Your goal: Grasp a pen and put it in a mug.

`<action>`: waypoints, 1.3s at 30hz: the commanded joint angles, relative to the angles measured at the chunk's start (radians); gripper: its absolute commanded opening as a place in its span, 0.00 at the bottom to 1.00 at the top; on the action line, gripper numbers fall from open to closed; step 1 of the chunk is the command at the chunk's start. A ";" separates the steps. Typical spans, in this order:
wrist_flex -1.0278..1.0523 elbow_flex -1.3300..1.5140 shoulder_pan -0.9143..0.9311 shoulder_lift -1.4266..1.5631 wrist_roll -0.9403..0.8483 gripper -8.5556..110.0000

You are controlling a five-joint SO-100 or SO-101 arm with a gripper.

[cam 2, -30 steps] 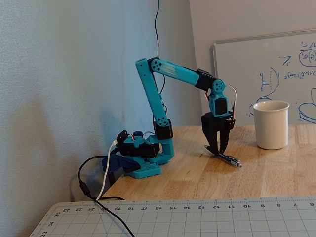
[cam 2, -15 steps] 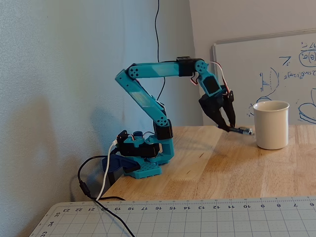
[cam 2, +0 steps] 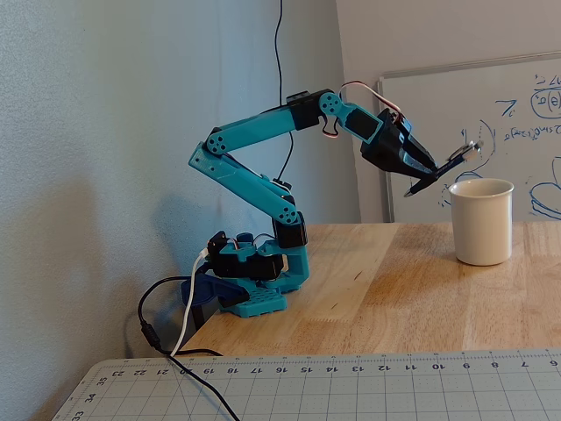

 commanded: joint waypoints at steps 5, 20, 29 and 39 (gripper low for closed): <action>-0.261 -0.031 -0.012 0.031 -0.489 0.09; -0.876 -0.029 -0.126 -0.250 -0.563 0.09; -0.885 -0.028 -0.103 -0.380 -0.563 0.09; -0.891 0.014 -0.075 -0.512 -0.565 0.10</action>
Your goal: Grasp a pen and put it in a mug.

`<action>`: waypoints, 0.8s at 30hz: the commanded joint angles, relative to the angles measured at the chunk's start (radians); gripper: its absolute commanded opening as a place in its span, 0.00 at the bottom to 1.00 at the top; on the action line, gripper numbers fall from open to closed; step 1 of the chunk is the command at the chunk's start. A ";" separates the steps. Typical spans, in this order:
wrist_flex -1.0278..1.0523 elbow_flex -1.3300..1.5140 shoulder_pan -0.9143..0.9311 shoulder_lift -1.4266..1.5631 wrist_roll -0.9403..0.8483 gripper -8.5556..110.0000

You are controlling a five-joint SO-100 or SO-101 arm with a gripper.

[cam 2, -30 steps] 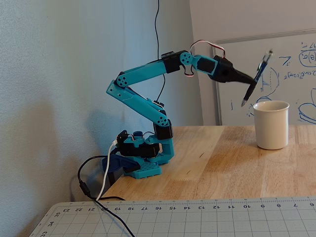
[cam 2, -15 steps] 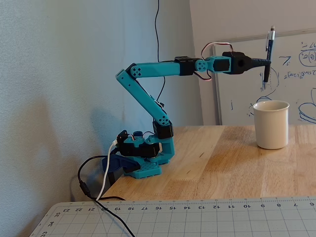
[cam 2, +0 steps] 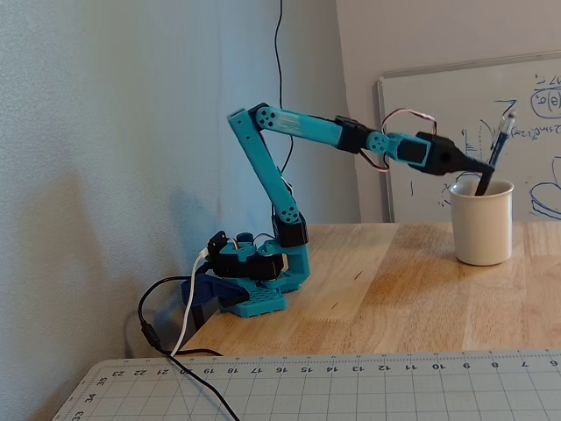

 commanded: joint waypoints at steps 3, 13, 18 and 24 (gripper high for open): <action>-0.032 -0.029 -0.002 0.038 -0.003 0.12; -0.020 -0.017 0.012 0.153 0.005 0.18; -0.017 -0.011 0.058 0.219 0.146 0.18; -0.017 0.055 0.101 0.370 0.543 0.18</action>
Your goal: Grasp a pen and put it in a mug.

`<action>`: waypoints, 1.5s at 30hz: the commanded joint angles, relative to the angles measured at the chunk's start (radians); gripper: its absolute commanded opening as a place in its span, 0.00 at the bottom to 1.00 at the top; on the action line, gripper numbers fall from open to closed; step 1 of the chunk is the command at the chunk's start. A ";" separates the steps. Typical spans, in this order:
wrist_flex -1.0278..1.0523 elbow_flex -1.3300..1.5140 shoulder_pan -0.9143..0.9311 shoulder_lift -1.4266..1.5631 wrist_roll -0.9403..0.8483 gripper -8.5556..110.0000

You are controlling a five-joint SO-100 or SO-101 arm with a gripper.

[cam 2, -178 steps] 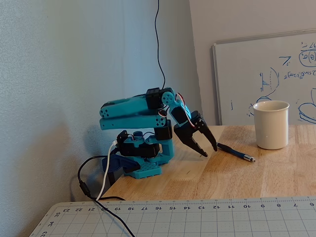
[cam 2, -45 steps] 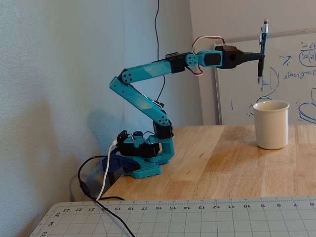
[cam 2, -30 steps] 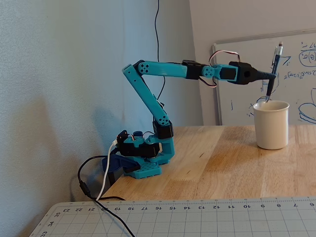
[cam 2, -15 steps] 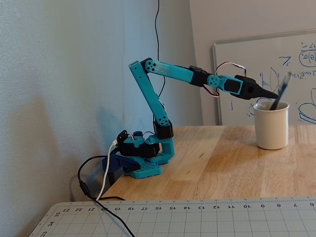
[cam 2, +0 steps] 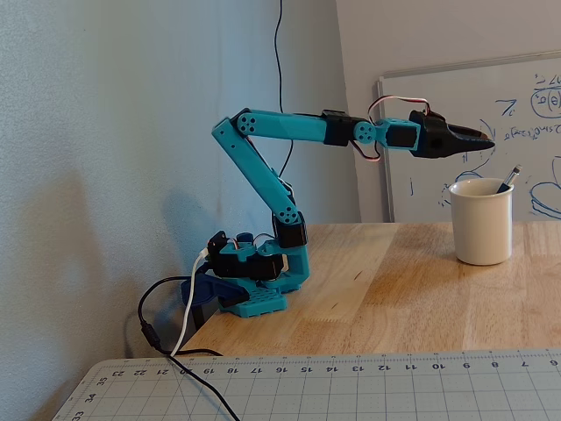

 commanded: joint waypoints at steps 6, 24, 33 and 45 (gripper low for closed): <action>-0.012 0.137 0.121 0.275 0.735 0.18; 0.687 0.482 0.281 0.871 1.218 0.10; 0.908 0.649 0.285 1.104 1.216 0.10; 1.088 0.738 0.288 1.223 1.232 0.10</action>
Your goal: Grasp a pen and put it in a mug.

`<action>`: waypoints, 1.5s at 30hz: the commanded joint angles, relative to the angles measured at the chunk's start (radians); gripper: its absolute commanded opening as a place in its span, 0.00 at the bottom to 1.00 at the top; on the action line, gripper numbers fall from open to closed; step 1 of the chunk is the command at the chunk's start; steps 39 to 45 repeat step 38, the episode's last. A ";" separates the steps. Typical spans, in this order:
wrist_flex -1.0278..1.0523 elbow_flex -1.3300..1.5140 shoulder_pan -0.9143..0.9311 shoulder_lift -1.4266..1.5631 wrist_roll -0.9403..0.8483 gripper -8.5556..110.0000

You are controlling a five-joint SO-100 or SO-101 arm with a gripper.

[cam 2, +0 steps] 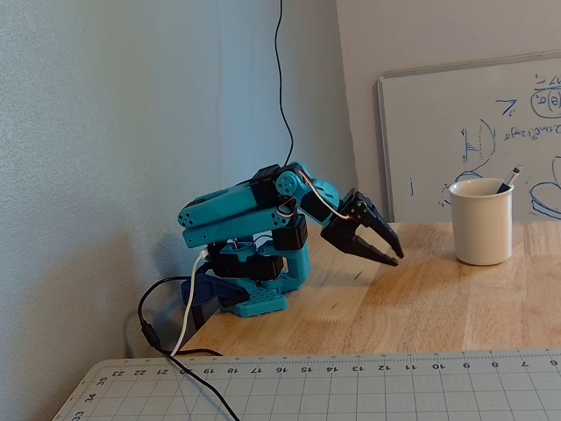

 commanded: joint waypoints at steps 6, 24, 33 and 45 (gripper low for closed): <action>0.210 -0.014 0.009 0.029 0.012 0.10; 0.236 -0.014 0.000 0.029 0.012 0.10; 0.236 -0.014 0.000 0.029 0.012 0.10; 0.236 -0.014 0.000 0.029 0.012 0.10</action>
